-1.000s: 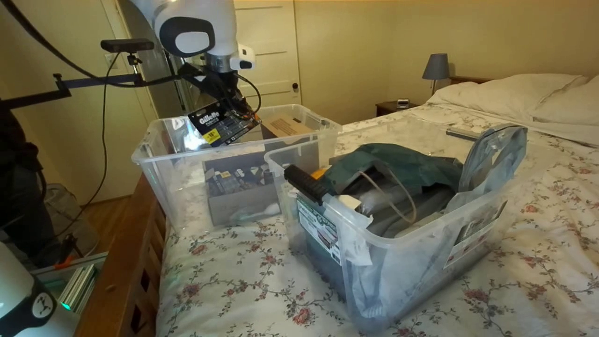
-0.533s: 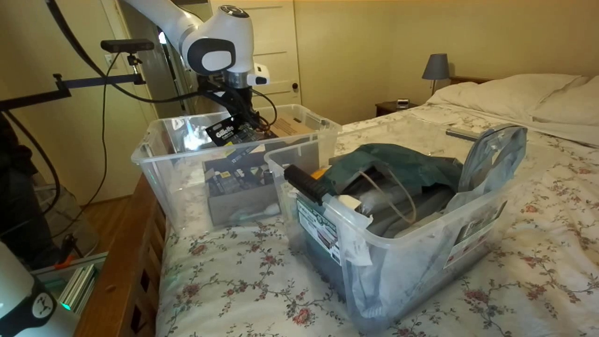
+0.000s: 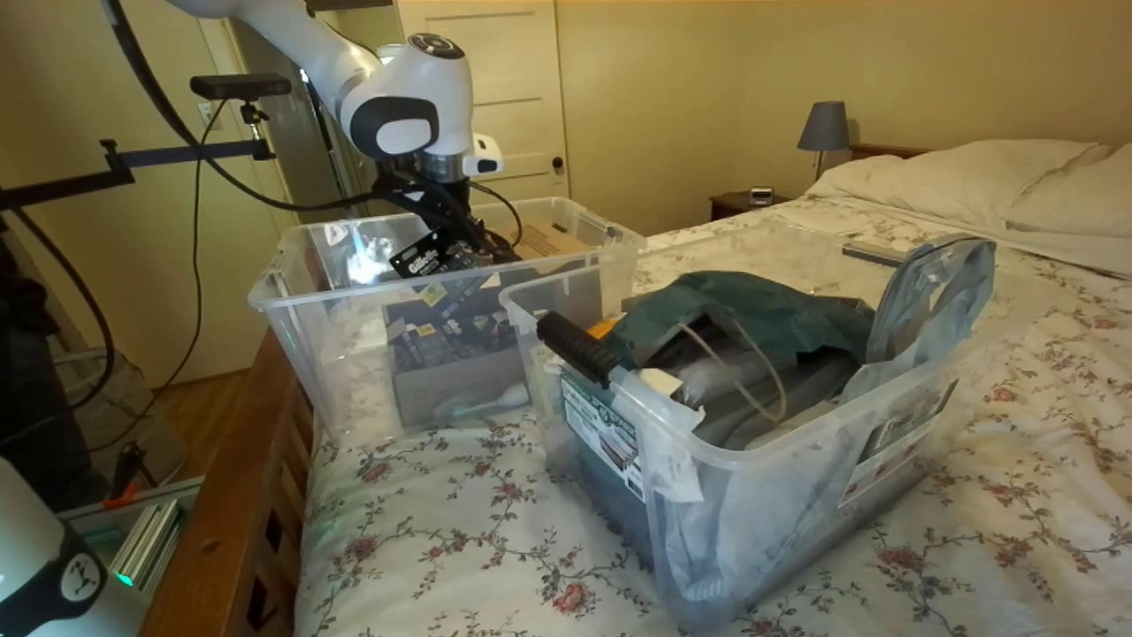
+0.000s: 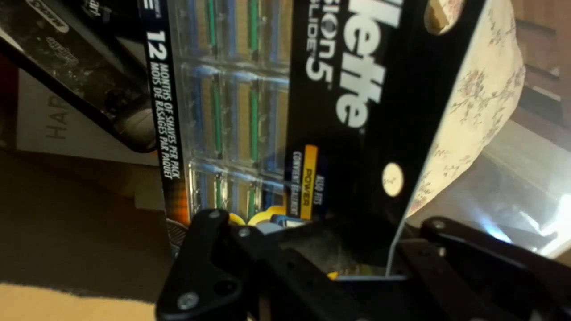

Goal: Transfer one packet to the storage box on the left

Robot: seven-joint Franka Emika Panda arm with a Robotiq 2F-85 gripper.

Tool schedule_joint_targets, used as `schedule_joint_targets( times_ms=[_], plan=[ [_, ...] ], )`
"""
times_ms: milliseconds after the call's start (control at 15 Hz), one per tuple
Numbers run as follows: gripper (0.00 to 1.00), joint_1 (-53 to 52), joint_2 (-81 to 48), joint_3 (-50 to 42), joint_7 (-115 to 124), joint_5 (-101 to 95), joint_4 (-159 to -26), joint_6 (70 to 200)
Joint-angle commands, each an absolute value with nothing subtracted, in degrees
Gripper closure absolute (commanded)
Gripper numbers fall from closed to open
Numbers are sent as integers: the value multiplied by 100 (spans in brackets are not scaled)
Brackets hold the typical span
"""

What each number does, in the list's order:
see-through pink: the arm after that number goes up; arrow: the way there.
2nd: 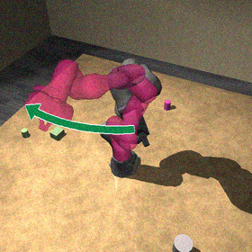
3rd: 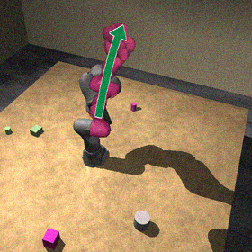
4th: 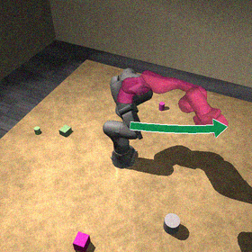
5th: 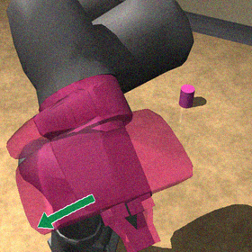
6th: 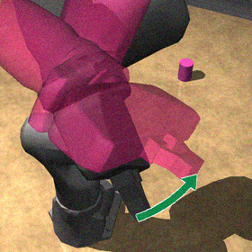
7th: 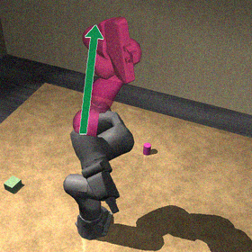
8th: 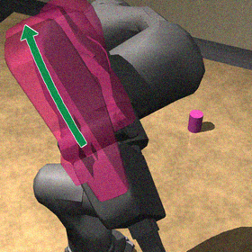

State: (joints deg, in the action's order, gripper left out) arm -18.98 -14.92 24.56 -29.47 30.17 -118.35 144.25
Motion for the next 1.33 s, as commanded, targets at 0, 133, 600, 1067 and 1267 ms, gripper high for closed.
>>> schedule_joint_targets(
  times_ms=[0,133,600,1067,1267],
  plan=[
    [100,-1773,-1965,2610,-3552,2536,-11655,13925],
    [100,-1814,-2159,2581,-3764,2129,-11555,13649],
    [100,-1816,-2325,2636,-3786,1728,-11577,13957],
    [100,-2560,-2731,1989,-2930,-520,-11364,14712],
    [76,-2773,-3011,1722,-2365,-1457,-11060,14479]
  ],
)
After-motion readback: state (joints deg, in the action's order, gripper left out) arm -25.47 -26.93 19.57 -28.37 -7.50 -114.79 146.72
